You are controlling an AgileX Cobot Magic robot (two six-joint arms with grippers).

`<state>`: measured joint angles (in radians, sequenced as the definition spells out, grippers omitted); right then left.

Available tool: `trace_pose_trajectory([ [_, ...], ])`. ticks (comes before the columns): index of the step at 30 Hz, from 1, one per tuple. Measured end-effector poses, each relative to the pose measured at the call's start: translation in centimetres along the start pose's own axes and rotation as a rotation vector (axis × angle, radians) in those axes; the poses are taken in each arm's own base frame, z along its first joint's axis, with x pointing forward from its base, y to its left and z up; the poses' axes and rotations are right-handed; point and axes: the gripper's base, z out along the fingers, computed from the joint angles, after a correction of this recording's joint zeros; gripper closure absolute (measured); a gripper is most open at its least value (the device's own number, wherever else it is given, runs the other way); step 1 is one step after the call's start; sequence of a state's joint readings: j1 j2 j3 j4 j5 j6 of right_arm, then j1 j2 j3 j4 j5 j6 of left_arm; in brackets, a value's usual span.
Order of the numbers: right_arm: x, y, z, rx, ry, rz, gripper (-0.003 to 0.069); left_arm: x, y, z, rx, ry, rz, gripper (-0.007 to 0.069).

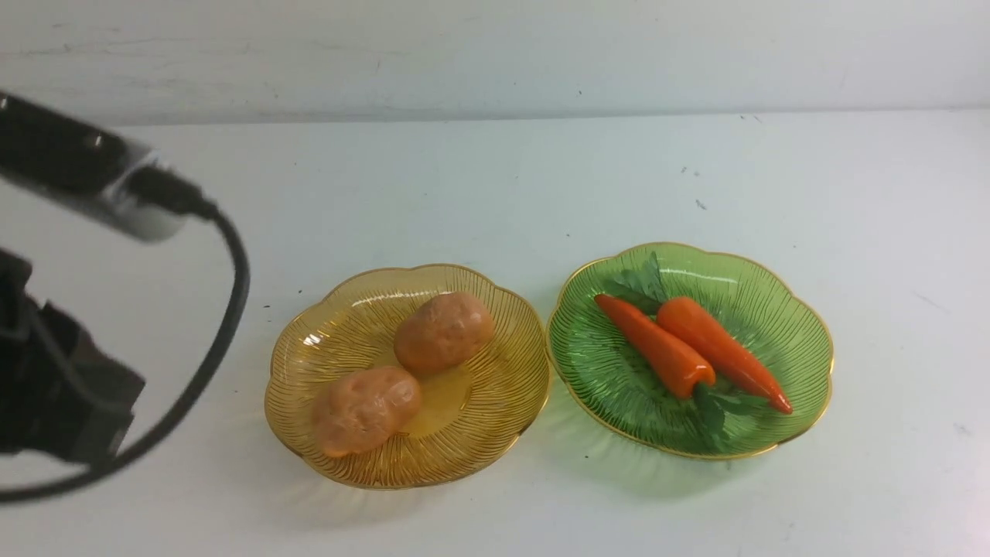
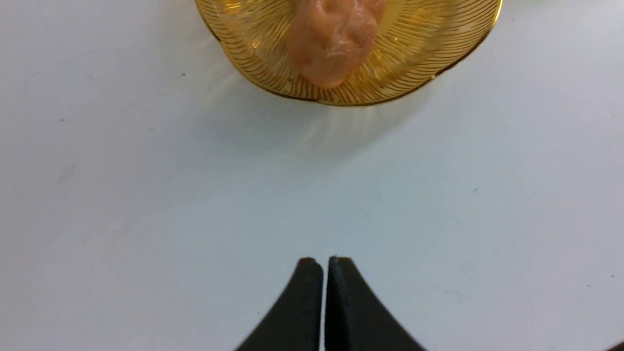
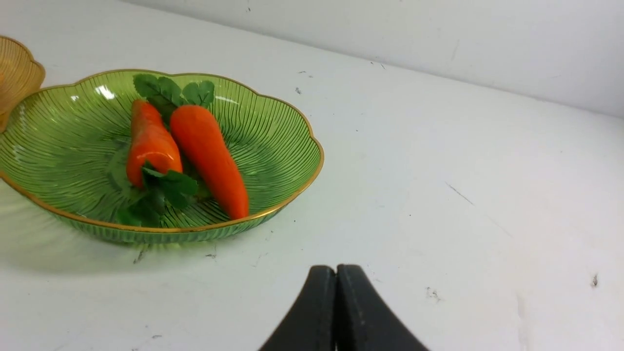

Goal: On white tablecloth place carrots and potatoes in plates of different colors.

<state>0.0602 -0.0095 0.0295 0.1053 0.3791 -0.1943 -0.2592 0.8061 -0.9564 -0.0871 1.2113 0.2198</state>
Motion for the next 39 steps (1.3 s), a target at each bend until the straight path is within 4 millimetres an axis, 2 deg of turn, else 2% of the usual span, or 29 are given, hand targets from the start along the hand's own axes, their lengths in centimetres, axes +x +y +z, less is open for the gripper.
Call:
trace_pose_trajectory([
  [7,0.0,0.0,0.0,-0.001,0.000,0.055,0.0676,3.5,-0.7,-2.2,-0.034,-0.085,0.015,0.0627],
  [12,0.0,0.0,0.0,-0.001,-0.001,0.058,0.0676,6.1,-1.6,-3.2,-0.035,-0.283,0.007,0.0627],
  [14,0.0,0.0,0.0,-0.001,-0.001,0.058,0.0676,7.0,-2.0,-3.2,-0.030,-0.435,-0.007,0.0627],
  [18,0.0,0.0,0.0,-0.001,-0.001,0.058,0.0676,8.2,-2.5,-1.4,0.041,-0.787,-0.145,0.0627],
  [21,0.0,0.0,0.0,-0.001,-0.001,0.058,0.0676,8.7,-2.6,-0.1,0.098,-0.887,-0.244,0.0627],
  [26,0.0,0.0,0.0,-0.001,-0.001,0.058,0.0676,9.3,-2.6,1.8,0.154,-0.895,-0.342,0.0627],
  [31,0.0,0.0,0.0,-0.001,-0.001,0.058,0.0676,9.8,-2.6,3.3,0.165,-0.854,-0.368,0.0627],
  [35,0.0,0.0,0.0,-0.001,-0.001,0.058,0.0676,10.3,-2.4,4.2,0.100,-0.823,-0.288,0.0627],
  [39,0.0,0.0,0.0,-0.001,0.000,0.058,0.0676,11.3,-1.9,6.3,-0.002,-0.783,-0.206,0.0627],
])
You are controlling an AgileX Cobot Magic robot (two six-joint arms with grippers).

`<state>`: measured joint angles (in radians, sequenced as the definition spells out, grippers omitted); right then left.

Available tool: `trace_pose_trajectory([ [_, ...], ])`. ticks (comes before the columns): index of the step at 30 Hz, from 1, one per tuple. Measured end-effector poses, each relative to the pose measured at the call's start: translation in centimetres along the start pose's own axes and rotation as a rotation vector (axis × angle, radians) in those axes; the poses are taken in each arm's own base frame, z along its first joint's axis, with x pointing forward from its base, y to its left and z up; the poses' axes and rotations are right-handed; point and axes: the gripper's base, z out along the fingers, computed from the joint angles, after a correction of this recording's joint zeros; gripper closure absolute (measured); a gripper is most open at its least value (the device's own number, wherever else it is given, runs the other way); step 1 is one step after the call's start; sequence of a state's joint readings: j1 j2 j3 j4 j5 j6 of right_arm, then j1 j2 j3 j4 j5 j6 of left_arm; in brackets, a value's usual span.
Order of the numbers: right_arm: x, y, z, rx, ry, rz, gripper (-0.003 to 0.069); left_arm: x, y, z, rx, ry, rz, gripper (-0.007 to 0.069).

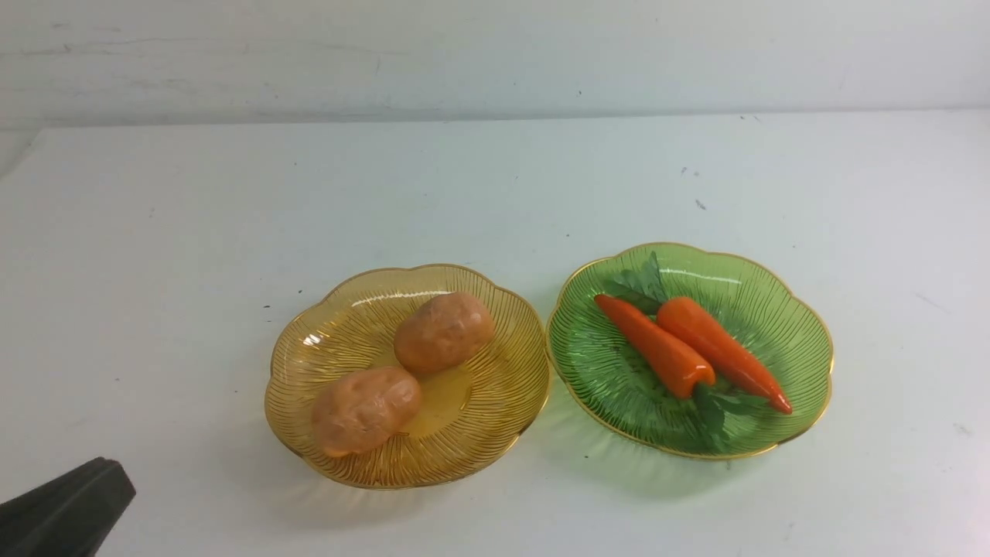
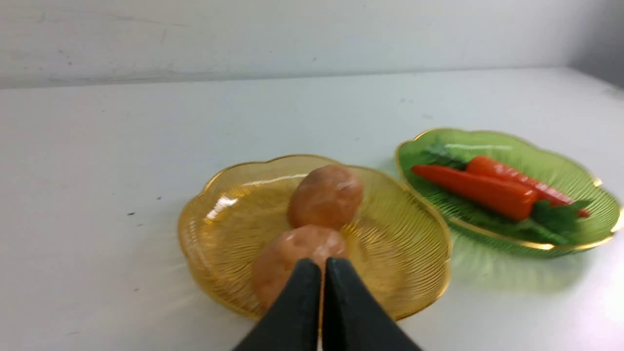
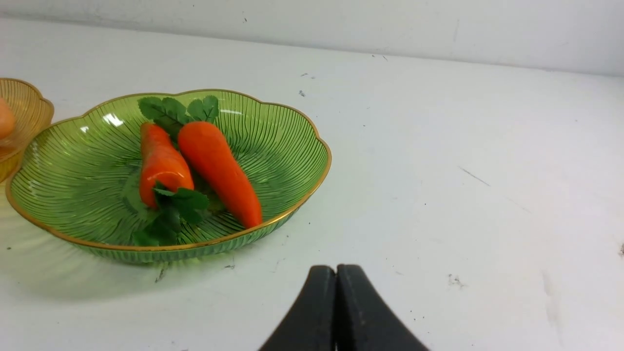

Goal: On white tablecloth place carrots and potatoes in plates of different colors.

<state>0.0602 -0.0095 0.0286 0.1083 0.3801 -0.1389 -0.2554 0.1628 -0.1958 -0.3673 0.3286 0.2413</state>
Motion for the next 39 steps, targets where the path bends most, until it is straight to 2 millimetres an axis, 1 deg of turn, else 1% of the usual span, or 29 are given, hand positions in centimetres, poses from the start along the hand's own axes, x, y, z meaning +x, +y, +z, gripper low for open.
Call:
trace_pose_trajectory([
  [4,0.0,0.0,0.0,0.000,0.000,0.000,0.0676,2.0,0.9,0.2,-0.081,-0.011,0.022,0.0627],
  [7,0.0,0.0,0.0,0.000,0.000,0.000,0.0676,4.0,1.9,0.1,-0.207,-0.013,0.002,0.0627],
  [10,0.0,0.0,0.0,0.000,0.000,0.000,0.0676,5.9,2.8,0.0,-0.326,0.015,-0.008,0.0627],
  [12,0.0,0.0,0.0,0.000,0.000,0.000,0.0676,6.6,3.1,-0.1,-0.364,0.047,-0.015,0.0627],
  [16,0.0,0.0,0.0,0.000,0.001,0.000,0.0676,7.0,3.1,-0.1,-0.363,0.090,-0.016,0.0627],
  [19,0.0,0.0,0.0,0.000,0.001,0.000,0.0676,7.0,3.0,-0.1,-0.342,0.093,-0.007,0.0627],
  [39,0.0,0.0,0.0,0.000,0.002,0.000,0.0676,7.0,3.0,-0.1,-0.341,0.093,-0.007,0.0627],
])
